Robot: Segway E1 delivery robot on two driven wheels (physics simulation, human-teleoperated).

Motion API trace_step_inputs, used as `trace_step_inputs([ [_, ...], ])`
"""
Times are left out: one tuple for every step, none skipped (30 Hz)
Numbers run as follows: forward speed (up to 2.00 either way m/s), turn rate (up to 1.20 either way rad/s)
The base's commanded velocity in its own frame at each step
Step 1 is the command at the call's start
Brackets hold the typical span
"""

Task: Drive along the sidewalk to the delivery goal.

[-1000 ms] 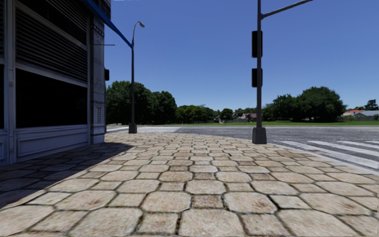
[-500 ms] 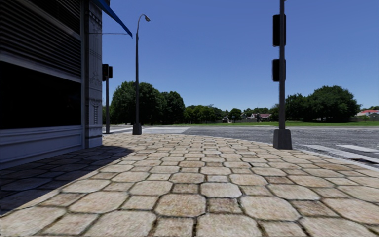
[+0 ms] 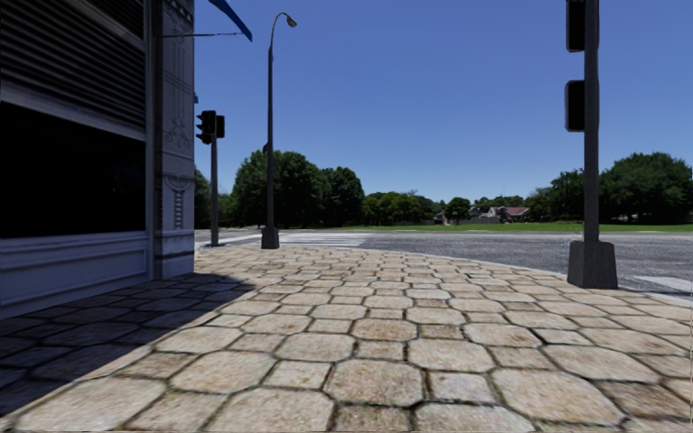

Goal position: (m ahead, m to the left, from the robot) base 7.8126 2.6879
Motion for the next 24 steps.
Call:
trace_step_inputs([
  [1.71, 0.30],
  [1.71, 0.30],
  [1.71, 0.30],
  [1.71, 0.30],
  [1.70, 0.30],
  [1.64, 0.30],
  [1.56, 0.30],
  [1.56, 0.30],
  [1.53, 0.30],
  [1.50, 0.30],
  [1.50, 0.30],
  [1.50, 0.30],
  [1.50, 0.30],
  [1.49, 0.30],
  [1.48, 0.30],
  [1.46, 0.30],
  [1.45, 0.30],
  [1.45, 0.30],
  [1.42, 0.30],
  [1.40, 0.30],
  [1.37, 0.30],
  [1.36, 0.30],
  [1.36, 0.30],
  [1.36, 0.30],
])
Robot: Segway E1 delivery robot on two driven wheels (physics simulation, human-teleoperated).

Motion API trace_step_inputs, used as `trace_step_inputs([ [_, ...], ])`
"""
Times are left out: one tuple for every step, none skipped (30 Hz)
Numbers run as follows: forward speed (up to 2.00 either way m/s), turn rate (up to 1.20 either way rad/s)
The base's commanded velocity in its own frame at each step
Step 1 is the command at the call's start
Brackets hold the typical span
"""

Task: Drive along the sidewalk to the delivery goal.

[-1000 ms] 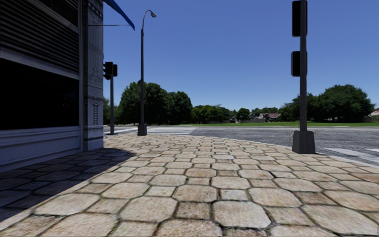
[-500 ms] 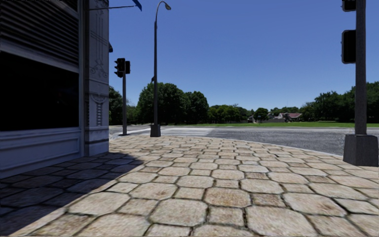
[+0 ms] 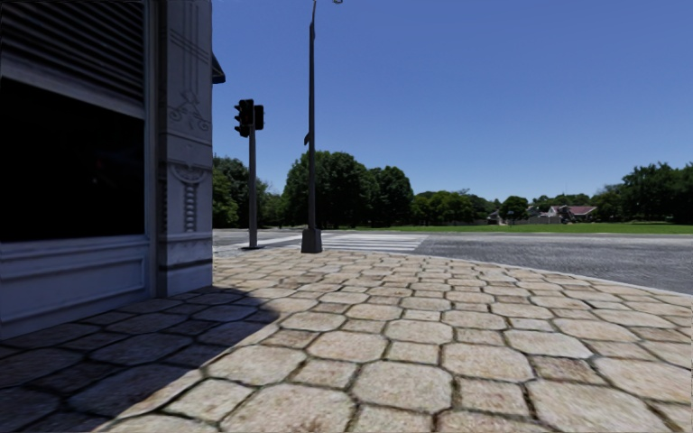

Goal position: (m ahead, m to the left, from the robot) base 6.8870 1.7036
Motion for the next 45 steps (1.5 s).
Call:
trace_step_inputs([
  [1.36, 0.30],
  [1.36, 0.30],
  [1.36, 0.30],
  [1.36, 0.30],
  [1.36, 0.30],
  [1.36, 0.30],
  [1.36, 0.30],
  [1.36, 0.30],
  [1.36, 0.30],
  [1.36, 0.30],
  [1.36, 0.30],
  [1.36, 0.30],
  [1.36, 0.27],
  [1.36, 0.27],
  [1.36, 0.18],
  [1.40, 0.05],
  [1.44, 0.00],
  [1.47, 0.00],
  [1.47, 0.00],
  [1.49, 0.00],
  [1.52, 0.00],
  [1.54, 0.00],
  [1.56, 0.00],
  [1.57, 0.00],
  [1.57, 0.00],
  [1.57, 0.00],
  [1.57, 0.00],
  [1.58, 0.00],
  [1.59, 0.00],
  [1.59, 0.00],
  [1.60, 0.00],
  [1.60, 0.06],
  [1.60, 0.11],
  [1.60, 0.13],
  [1.60, 0.13],
  [1.60, 0.14],
  [1.60, 0.14],
  [1.60, 0.15],
  [1.60, 0.16],
  [1.60, 0.16],
  [1.60, 0.16],
  [1.60, 0.16],
  [1.59, 0.16],
  [1.59, 0.16],
  [1.59, 0.17],
])
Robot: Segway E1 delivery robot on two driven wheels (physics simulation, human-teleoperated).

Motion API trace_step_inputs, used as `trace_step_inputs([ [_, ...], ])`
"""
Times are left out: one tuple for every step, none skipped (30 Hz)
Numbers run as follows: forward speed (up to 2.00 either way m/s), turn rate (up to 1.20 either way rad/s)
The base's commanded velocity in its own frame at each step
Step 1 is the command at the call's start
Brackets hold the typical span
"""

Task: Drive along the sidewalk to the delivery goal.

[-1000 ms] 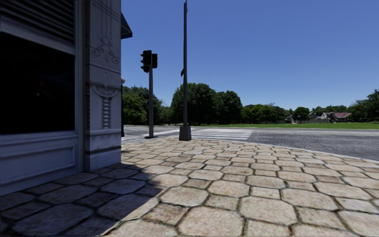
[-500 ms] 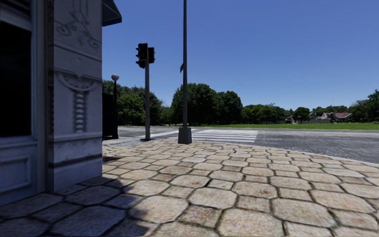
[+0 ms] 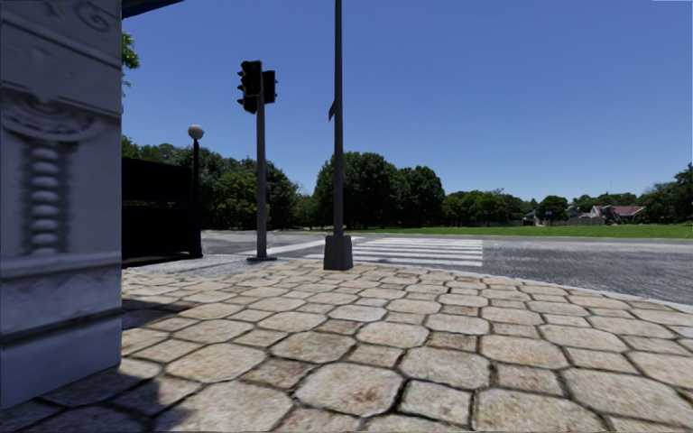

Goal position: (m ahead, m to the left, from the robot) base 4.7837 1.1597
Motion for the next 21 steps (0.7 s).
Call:
trace_step_inputs([
  [1.59, 0.19],
  [1.56, 0.21],
  [1.50, 0.22],
  [1.46, 0.24],
  [1.46, 0.24],
  [1.40, 0.25],
  [1.34, 0.27],
  [1.32, 0.28],
  [1.31, 0.29],
  [1.31, 0.29],
  [1.31, 0.29],
  [1.31, 0.31],
  [1.31, 0.31],
  [1.30, 0.33],
  [1.30, 0.33],
  [1.30, 0.34],
  [1.30, 0.34],
  [1.30, 0.35],
  [1.30, 0.35],
  [1.30, 0.35],
  [1.30, 0.35],
])
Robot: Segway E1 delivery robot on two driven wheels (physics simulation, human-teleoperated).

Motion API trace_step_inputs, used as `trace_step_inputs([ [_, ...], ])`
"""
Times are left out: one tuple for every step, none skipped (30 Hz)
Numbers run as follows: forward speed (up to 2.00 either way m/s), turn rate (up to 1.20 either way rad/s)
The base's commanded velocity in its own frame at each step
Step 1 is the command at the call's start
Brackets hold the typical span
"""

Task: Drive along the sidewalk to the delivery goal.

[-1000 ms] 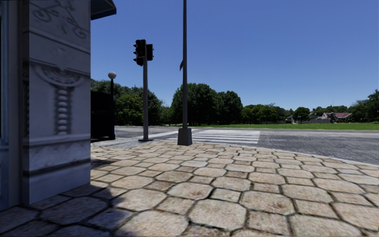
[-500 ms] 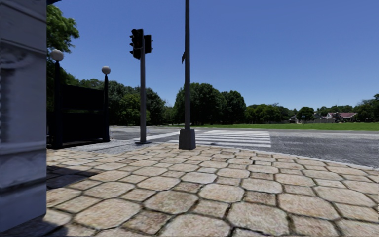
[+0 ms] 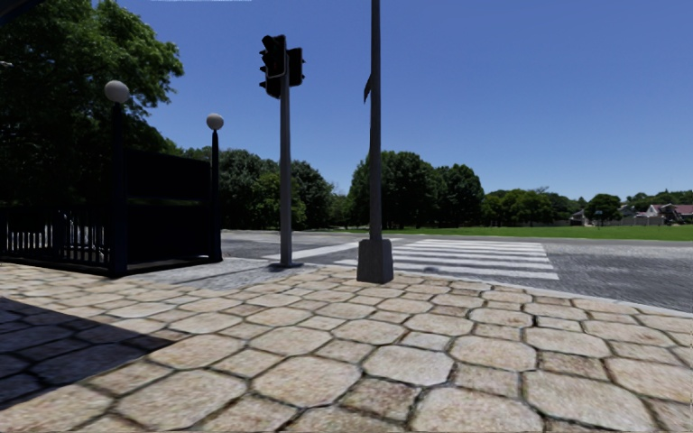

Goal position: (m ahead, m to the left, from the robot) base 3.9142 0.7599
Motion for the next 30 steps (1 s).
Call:
trace_step_inputs([
  [1.30, 0.35],
  [1.30, 0.35],
  [1.30, 0.35],
  [1.30, 0.35],
  [1.30, 0.35],
  [1.30, 0.35],
  [1.30, 0.35],
  [1.30, 0.35],
  [1.30, 0.35],
  [1.30, 0.35],
  [1.30, 0.35],
  [1.30, 0.35],
  [1.30, 0.35],
  [1.30, 0.35],
  [1.30, 0.35],
  [1.30, 0.35],
  [1.30, 0.35],
  [1.30, 0.35],
  [1.30, 0.35],
  [1.30, 0.35],
  [1.30, 0.35],
  [1.30, 0.35],
  [1.30, 0.35],
  [1.30, 0.35],
  [1.30, 0.35],
  [1.30, 0.35],
  [1.30, 0.35],
  [1.30, 0.35],
  [1.30, 0.35],
  [1.30, 0.35],
])
